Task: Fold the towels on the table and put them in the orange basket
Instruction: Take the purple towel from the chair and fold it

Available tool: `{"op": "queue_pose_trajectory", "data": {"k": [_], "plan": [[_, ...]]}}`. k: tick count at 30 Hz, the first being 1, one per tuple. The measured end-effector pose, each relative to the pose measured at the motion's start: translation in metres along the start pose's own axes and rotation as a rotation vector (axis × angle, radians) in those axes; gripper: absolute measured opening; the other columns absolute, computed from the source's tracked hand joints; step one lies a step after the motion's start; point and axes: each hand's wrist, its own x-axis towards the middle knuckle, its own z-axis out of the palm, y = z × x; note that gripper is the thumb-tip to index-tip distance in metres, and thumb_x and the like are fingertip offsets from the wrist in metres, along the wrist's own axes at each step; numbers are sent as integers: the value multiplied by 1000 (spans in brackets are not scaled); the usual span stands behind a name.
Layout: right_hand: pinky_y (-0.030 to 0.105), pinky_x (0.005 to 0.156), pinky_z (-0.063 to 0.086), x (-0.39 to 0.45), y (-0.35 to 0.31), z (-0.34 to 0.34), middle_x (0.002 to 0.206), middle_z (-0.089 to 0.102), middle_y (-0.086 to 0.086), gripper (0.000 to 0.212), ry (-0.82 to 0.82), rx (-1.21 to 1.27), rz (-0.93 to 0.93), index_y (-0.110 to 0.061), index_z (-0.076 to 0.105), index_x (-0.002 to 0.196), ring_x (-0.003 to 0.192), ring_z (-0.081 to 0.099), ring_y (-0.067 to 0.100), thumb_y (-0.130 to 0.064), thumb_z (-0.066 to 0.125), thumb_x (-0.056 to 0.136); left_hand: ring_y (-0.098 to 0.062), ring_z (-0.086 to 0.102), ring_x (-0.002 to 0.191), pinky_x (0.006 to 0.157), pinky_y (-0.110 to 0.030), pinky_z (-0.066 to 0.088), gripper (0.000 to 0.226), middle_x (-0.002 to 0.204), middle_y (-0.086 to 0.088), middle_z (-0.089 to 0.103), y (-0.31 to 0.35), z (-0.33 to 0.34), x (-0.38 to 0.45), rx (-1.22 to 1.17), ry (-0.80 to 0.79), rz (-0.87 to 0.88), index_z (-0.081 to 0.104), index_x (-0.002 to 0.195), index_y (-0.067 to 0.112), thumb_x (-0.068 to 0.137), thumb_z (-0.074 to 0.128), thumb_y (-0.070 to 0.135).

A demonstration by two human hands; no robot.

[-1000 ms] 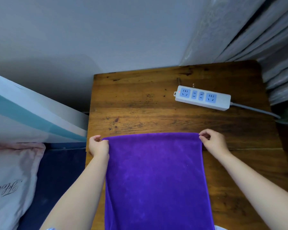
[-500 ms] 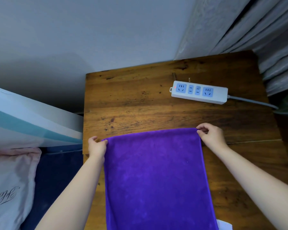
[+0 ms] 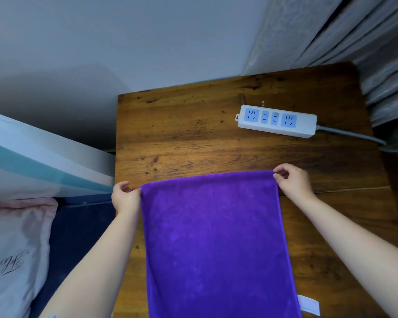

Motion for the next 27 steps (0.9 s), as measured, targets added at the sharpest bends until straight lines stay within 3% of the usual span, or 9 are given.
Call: {"op": "queue_pose_trajectory", "data": {"k": [3, 8, 14, 19, 22, 24, 27], "plan": [[24, 72, 38, 1, 0, 2, 108, 62, 20, 24, 7, -56, -42, 2, 62, 110, 81, 51, 20, -1, 54, 87, -30, 50, 122, 103, -39, 41, 42, 133, -15, 50, -2, -5, 3, 242, -156, 270, 51, 128, 5, 87, 58, 2], [31, 95, 43, 2, -8, 2, 125, 47, 12, 38, -88, -294, -133, -5, 54, 125, 118, 45, 25, -7, 54, 87, -34, 44, 122, 105, -36, 34, 43, 129, -19, 53, 1, -3, 12, 736, -314, 600, 55, 126, 4, 85, 51, -4], [31, 81, 44, 8, -23, -3, 114, 51, 9, 15, -162, -509, -172, -6, 60, 96, 110, 45, 23, -1, 52, 85, -35, 51, 112, 91, -36, 42, 32, 113, -19, 60, 13, -1, 24, 929, -335, 699, 63, 114, 3, 85, 50, -2], [29, 64, 40, 26, -40, -17, 98, 60, 13, 9, -41, -513, -180, -8, 54, 86, 84, 51, 23, 0, 54, 84, -38, 51, 109, 86, -40, 45, 25, 112, -21, 56, 32, -1, 23, 850, -205, 674, 62, 110, 1, 89, 50, 3], [35, 76, 46, 27, -45, -16, 110, 57, 18, 21, 98, -506, -225, 0, 56, 108, 103, 53, 32, -1, 53, 86, -39, 43, 121, 98, -46, 40, 40, 129, -23, 46, 41, 0, 18, 808, -110, 595, 48, 128, 3, 90, 54, 15], [42, 86, 49, 16, -44, -7, 114, 57, 22, 28, 159, -497, -329, 4, 56, 112, 109, 53, 36, 0, 54, 85, -39, 39, 125, 102, -45, 36, 46, 135, -23, 41, 37, 0, 3, 725, -71, 522, 42, 133, 4, 90, 54, 18], [52, 77, 55, -20, -33, 19, 101, 63, 29, 26, 107, -498, -601, 8, 64, 93, 96, 62, 46, 3, 56, 68, -40, 42, 124, 102, -43, 37, 43, 133, -25, 45, -3, 0, -31, 665, -66, 606, 48, 129, 0, 88, 52, 13]]}}
